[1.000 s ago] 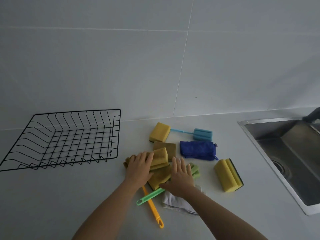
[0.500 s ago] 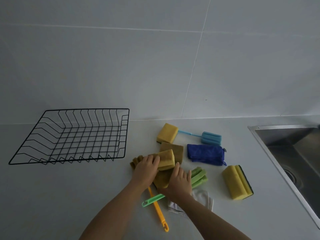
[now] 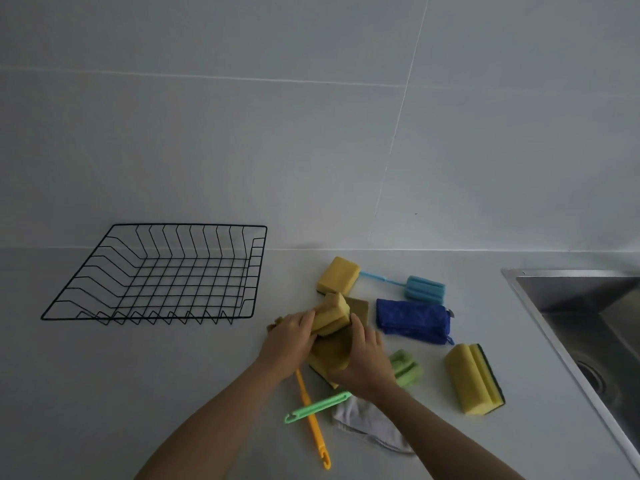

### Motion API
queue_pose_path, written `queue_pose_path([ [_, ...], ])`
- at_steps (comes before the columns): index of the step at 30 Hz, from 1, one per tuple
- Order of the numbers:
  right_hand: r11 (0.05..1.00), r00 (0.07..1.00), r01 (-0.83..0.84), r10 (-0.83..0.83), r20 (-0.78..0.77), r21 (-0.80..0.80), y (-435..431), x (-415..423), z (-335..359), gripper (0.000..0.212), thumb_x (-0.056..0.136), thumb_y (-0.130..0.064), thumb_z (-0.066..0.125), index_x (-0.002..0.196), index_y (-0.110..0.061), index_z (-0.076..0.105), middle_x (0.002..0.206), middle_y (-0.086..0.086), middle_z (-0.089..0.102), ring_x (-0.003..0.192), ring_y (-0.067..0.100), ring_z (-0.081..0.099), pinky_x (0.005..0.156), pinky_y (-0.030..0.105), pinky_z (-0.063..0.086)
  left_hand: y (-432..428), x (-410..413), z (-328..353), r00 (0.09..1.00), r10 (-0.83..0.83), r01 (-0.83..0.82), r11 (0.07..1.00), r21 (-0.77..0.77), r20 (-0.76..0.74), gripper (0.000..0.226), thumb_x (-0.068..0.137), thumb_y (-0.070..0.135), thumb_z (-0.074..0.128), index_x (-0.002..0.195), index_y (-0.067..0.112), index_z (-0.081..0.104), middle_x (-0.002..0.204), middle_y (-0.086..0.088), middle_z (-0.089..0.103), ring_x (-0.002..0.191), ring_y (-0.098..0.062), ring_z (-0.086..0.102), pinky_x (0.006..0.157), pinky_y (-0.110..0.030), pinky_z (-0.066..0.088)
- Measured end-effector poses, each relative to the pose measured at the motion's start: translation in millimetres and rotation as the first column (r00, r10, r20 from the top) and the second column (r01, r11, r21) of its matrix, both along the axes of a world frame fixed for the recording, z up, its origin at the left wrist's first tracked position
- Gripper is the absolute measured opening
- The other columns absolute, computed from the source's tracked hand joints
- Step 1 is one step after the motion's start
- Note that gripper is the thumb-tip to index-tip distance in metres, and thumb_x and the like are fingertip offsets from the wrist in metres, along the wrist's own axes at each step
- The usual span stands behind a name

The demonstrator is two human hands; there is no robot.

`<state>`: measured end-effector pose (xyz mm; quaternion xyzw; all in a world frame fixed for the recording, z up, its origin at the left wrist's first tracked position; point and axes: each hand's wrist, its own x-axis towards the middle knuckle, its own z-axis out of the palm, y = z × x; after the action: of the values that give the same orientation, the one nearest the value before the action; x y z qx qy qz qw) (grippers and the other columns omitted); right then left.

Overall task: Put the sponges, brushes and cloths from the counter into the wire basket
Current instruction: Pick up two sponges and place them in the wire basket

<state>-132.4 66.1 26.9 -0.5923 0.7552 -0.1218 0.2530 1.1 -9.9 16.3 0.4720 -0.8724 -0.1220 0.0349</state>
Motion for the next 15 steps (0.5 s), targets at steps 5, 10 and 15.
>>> queue_pose_path([
  [5, 0.993, 0.997, -0.058, 0.063, 0.037, -0.107, -4.5, -8.5, 13.3, 0.096, 0.068, -0.037, 0.070, 0.143, -0.016, 0.014, 0.143, 0.005, 0.028, 0.130, 0.023, 0.025, 0.104, 0.033, 0.032, -2.2, 4.7, 16.5, 0.995, 0.071, -0.072, 0.997, -0.019, -0.068, 0.047, 0.096, 0.026, 0.041, 0.139, 0.010, 0.030, 0.135, -0.012, 0.048, 0.119, -0.029, 0.047, 0.091, -0.039, 0.045],
  [10, 0.986, 0.983, -0.062, 0.088, 0.161, -0.155, -10.3, -18.2, 18.6, 0.091, 0.066, -0.029, 0.075, 0.139, -0.016, 0.022, 0.137, 0.005, 0.033, 0.128, 0.022, 0.029, 0.102, 0.032, 0.034, 2.5, 10.1, 31.0, 0.974, 0.164, -0.167, 0.986, -0.006, -0.157, 0.040, 0.095, 0.024, 0.043, 0.132, 0.009, 0.038, 0.123, -0.014, 0.055, 0.108, -0.030, 0.053, 0.084, -0.040, 0.047],
  [15, 0.988, 0.911, -0.024, 0.083, 0.403, -0.151, -14.1, -29.3, 22.8, 0.068, 0.061, -0.034, 0.071, 0.120, -0.018, 0.042, 0.120, 0.001, 0.039, 0.118, 0.022, 0.040, 0.096, 0.032, 0.039, 14.2, 16.1, 36.7, 0.878, 0.307, -0.282, 0.952, 0.123, -0.366, 0.033, 0.094, 0.019, 0.046, 0.125, 0.007, 0.045, 0.112, -0.015, 0.061, 0.099, -0.030, 0.059, 0.081, -0.039, 0.048],
])
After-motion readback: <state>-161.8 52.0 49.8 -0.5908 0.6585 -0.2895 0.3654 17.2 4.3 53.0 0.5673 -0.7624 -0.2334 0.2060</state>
